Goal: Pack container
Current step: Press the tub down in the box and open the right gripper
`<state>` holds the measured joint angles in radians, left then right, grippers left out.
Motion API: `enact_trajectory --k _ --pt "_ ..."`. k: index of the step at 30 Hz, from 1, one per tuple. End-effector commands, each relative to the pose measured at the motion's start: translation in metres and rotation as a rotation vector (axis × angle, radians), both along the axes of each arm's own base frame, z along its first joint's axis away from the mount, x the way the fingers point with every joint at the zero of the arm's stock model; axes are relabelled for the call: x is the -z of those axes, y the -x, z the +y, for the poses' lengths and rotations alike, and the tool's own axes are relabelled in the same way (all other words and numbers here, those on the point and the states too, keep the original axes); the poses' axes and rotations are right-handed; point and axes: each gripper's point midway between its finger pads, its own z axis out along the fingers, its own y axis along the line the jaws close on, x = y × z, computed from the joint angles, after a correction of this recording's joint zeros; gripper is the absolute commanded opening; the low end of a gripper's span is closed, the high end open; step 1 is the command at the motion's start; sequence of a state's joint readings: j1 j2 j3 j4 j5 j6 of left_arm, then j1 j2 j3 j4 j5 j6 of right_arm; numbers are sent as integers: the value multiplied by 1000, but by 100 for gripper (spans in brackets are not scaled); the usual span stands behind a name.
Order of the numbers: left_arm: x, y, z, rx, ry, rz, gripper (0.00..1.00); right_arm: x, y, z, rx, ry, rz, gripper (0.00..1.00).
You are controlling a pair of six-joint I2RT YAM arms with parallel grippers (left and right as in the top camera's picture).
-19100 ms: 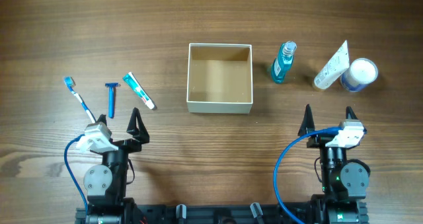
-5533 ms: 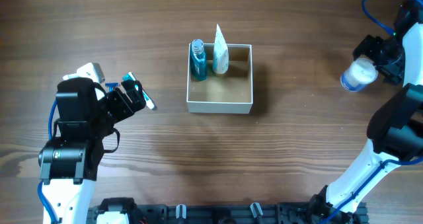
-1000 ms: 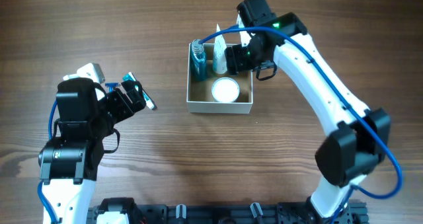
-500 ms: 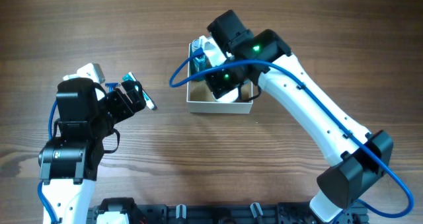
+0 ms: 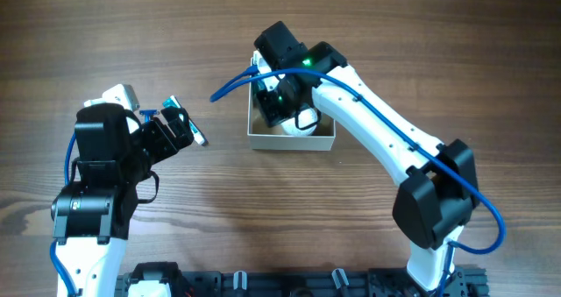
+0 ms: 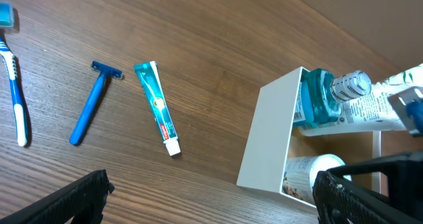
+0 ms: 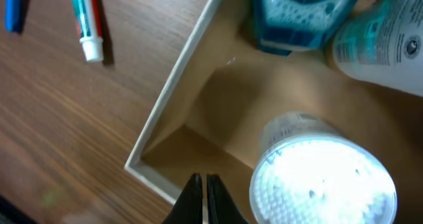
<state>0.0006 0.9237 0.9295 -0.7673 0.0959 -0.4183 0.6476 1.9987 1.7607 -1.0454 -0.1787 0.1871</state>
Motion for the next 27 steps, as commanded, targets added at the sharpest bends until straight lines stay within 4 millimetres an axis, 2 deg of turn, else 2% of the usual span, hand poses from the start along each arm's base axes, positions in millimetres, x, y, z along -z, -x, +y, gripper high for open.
enact_trajectory --k 1,6,10,27 --pt "-8 -2 -3 7 14 -15 100 14 -7 -7 87 65 -7 4" --pt "-8 -2 -3 7 14 -15 100 27 -18 -17 158 130 -31 4" --pt "-7 -1 -3 7 14 -11 100 37 -18 -17 160 144 -18 4" --pt "-7 -1 -3 7 14 -9 100 47 -12 -22 163 171 15 4"
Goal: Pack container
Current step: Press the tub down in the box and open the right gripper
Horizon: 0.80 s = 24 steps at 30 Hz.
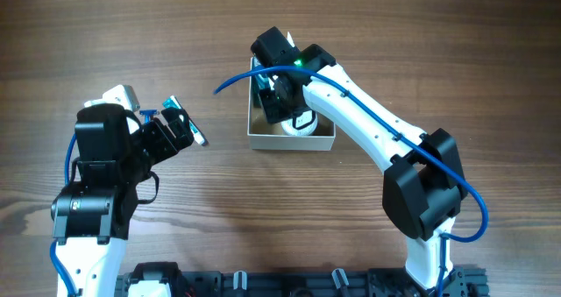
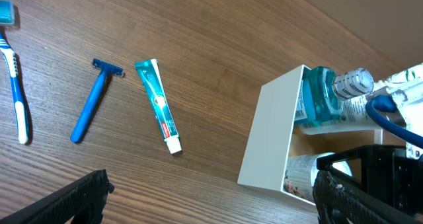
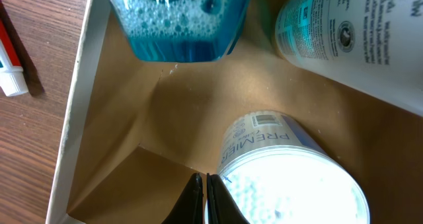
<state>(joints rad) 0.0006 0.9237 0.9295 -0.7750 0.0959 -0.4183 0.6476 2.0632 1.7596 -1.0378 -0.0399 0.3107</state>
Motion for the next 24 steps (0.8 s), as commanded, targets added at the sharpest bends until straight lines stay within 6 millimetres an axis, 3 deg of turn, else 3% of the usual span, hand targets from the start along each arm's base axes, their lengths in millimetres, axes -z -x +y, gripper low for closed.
enact_trajectory --k 1,7,18,24 --pt "-8 -2 -3 7 14 -16 100 19 6 -4 10 44 30 4" --pt "-8 -2 -3 7 14 -16 100 29 11 -9 11 60 48 4" --pt "-8 -2 -3 7 14 -16 100 29 6 -12 57 73 27 5" --pt "-8 -2 -3 7 14 -16 100 28 11 2 -11 7 53 4"
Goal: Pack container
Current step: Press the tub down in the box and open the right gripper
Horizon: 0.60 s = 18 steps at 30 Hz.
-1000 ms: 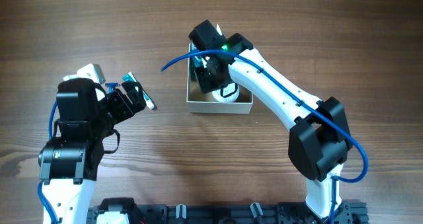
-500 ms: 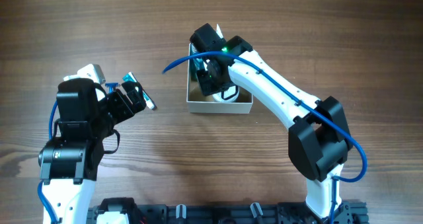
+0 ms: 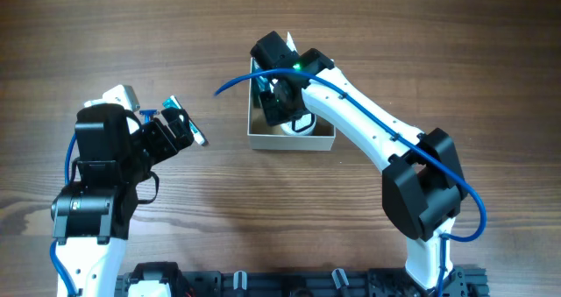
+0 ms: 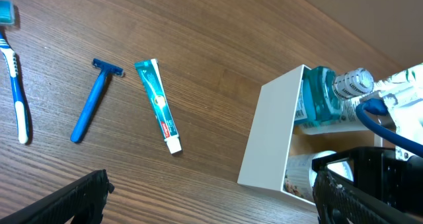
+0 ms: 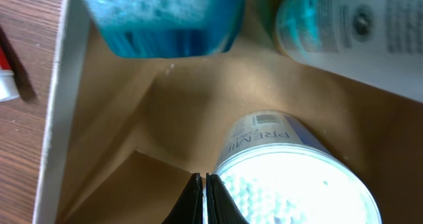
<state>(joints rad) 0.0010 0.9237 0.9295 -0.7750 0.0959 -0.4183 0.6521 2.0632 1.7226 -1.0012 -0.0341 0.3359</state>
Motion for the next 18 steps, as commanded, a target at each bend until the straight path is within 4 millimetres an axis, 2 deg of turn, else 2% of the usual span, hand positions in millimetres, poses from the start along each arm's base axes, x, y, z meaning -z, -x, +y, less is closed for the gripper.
enact_trajectory --k 1,4,18 --pt "-8 -2 -3 7 14 -16 100 18 9 2 -40 3 50 4" --pt "-8 -2 -3 7 14 -16 100 18 10 6 -84 -13 50 4" --pt "-8 -2 -3 7 14 -16 100 18 13 4 -57 -8 66 4"
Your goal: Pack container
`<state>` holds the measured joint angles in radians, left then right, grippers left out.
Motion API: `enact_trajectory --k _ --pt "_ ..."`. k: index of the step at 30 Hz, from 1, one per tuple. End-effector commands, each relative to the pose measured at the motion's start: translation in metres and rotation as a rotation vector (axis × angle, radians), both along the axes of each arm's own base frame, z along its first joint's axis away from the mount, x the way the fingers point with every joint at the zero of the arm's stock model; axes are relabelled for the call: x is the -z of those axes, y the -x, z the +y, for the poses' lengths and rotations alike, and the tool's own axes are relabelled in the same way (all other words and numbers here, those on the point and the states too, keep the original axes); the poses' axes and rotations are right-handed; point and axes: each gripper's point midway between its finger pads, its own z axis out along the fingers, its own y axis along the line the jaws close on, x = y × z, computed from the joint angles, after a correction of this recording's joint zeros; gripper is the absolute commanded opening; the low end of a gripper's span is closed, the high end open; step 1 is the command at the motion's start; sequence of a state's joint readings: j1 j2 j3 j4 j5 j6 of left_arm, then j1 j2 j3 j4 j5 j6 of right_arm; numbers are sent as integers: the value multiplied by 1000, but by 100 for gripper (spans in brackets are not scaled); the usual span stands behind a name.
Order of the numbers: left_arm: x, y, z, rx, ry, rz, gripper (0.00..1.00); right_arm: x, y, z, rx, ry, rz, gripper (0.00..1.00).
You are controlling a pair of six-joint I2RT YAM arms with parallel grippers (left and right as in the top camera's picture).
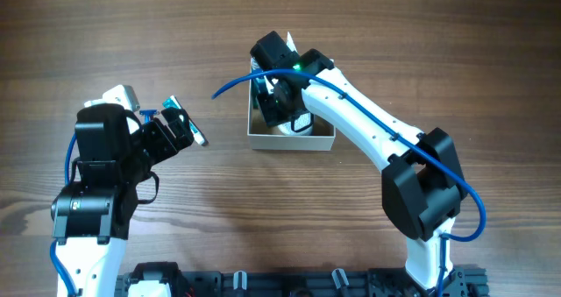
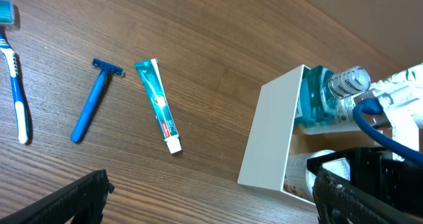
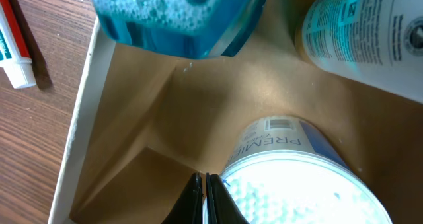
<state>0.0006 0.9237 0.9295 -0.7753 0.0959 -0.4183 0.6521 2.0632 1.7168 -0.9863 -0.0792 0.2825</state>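
Note:
The white box (image 1: 289, 137) holds a blue mouthwash bottle (image 3: 178, 19), a white bottle with teal print (image 3: 370, 32) and a round tub of cotton swabs (image 3: 297, 178). My right gripper (image 3: 203, 197) is shut and empty. It is low inside the box, right beside the tub's left side. A toothpaste tube (image 2: 157, 105), a blue razor (image 2: 92, 108) and a toothbrush (image 2: 16, 98) lie on the wood left of the box (image 2: 268, 141). My left gripper (image 2: 211, 204) is open over the table, short of the box.
The brown wooden table (image 1: 394, 34) carries everything. My right arm (image 1: 368, 130) reaches across the box from the right, with its blue cable looping left of the box. The left arm's base (image 1: 88, 209) sits at the lower left.
My right gripper has shifted slightly inside the box and is still shut next to the swab tub. The mouthwash bottle has leaned a little. The left arm and the loose items have not moved.
At first my right gripper was shut over the box's near left corner. Then it was farther in and lower, beside the swab tub. It has stayed there with small shifts. The left gripper has been open and still throughout.

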Motion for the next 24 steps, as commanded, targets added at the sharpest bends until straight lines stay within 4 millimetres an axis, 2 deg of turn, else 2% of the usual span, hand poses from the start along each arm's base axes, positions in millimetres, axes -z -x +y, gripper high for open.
enact_trajectory --k 1,6,12,15,24 --pt "-8 -2 -3 7 14 -16 100 18 10 -2 1 21 58 4" --pt "-8 -2 -3 7 14 -16 100 13 7 1 -4 4 37 4" --pt "-8 -2 -3 7 14 -16 100 -19 0 6 -7 -58 -42 4" --pt "-8 -2 -3 7 14 -16 100 -20 6 9 -10 -79 -8 4" --pt "-8 -2 -3 7 14 -16 100 -16 10 4 21 -55 14 4"
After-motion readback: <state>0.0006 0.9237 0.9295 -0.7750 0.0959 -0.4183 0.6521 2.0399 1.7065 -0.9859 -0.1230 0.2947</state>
